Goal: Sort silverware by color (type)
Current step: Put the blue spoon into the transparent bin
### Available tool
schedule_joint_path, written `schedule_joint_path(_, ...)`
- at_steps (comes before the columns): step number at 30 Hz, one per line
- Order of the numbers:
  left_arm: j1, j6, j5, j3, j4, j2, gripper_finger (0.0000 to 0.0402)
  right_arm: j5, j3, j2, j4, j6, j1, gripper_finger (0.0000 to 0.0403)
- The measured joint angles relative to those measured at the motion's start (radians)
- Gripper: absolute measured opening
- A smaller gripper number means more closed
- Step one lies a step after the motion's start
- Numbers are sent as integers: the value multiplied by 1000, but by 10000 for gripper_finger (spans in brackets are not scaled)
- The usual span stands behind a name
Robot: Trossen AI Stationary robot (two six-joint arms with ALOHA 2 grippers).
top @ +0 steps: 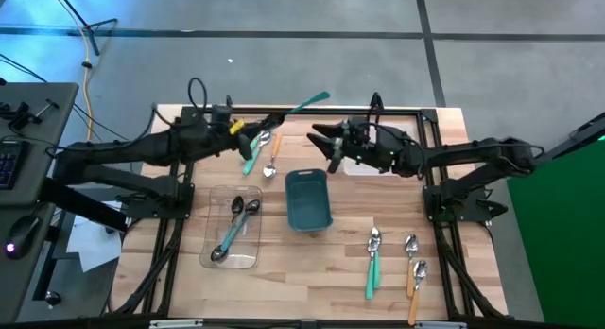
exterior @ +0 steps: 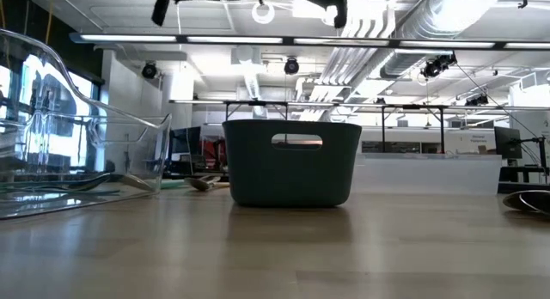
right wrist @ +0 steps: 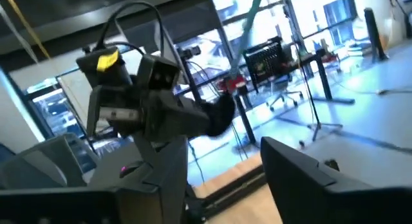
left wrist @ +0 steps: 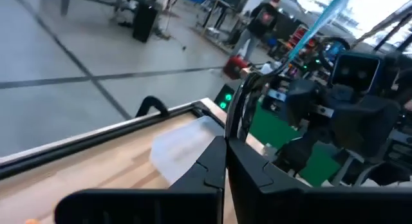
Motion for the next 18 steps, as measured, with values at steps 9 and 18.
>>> schedule_joint_path(9,-67,-50,-2,-242,537,45,0,-33,100,50,-3,-128,0,185)
schedule_joint_path(18,-75,-44,-13,-360,827,47,0,-130,106,51,38,-96,-33,185)
